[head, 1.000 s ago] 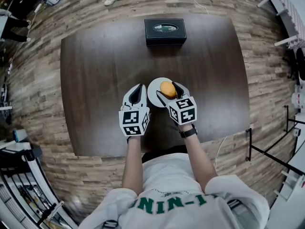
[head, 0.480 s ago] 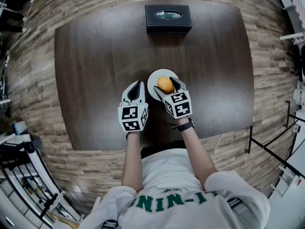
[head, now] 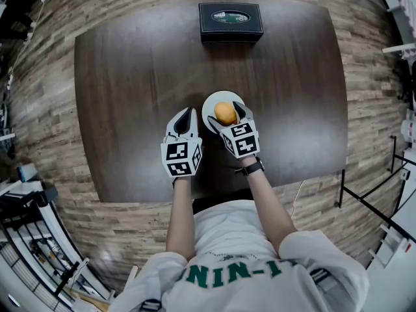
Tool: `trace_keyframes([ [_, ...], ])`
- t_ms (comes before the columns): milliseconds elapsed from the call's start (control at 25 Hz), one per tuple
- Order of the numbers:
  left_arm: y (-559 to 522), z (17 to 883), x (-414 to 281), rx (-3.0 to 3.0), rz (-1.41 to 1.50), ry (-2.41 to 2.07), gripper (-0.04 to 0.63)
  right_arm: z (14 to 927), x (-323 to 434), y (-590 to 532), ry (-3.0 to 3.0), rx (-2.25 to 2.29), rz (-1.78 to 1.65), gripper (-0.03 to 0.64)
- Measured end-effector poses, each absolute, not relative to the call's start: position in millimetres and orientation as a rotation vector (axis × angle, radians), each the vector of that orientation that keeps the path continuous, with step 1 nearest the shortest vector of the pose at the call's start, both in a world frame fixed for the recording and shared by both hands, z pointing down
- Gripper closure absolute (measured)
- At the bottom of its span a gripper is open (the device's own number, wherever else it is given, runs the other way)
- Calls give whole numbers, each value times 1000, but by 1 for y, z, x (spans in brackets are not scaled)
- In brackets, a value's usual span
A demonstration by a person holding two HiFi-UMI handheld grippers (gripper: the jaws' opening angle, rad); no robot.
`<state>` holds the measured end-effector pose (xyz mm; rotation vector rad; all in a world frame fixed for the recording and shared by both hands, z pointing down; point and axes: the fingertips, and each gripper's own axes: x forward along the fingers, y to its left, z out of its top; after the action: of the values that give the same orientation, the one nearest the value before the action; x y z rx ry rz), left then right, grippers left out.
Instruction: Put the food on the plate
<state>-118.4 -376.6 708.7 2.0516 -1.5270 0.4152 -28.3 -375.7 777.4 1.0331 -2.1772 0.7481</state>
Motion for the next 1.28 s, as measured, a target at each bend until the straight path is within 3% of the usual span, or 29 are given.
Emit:
trace_keyframes([
  [160, -373, 702, -119, 2070, 426, -1545, 580, 770, -30, -372, -2203, 1046, 736, 160],
  [520, -367, 664, -126, 2112, 374, -1589, 580, 715, -14, -376, -2226, 1232, 572, 147],
  [1040, -338, 555, -123, 2254, 249, -1676, 580, 571, 14, -355, -2441, 1431, 489, 361],
  [1280, -306, 499, -120, 2350, 177, -1712, 580, 511, 24, -327, -2510, 1536, 377, 421],
])
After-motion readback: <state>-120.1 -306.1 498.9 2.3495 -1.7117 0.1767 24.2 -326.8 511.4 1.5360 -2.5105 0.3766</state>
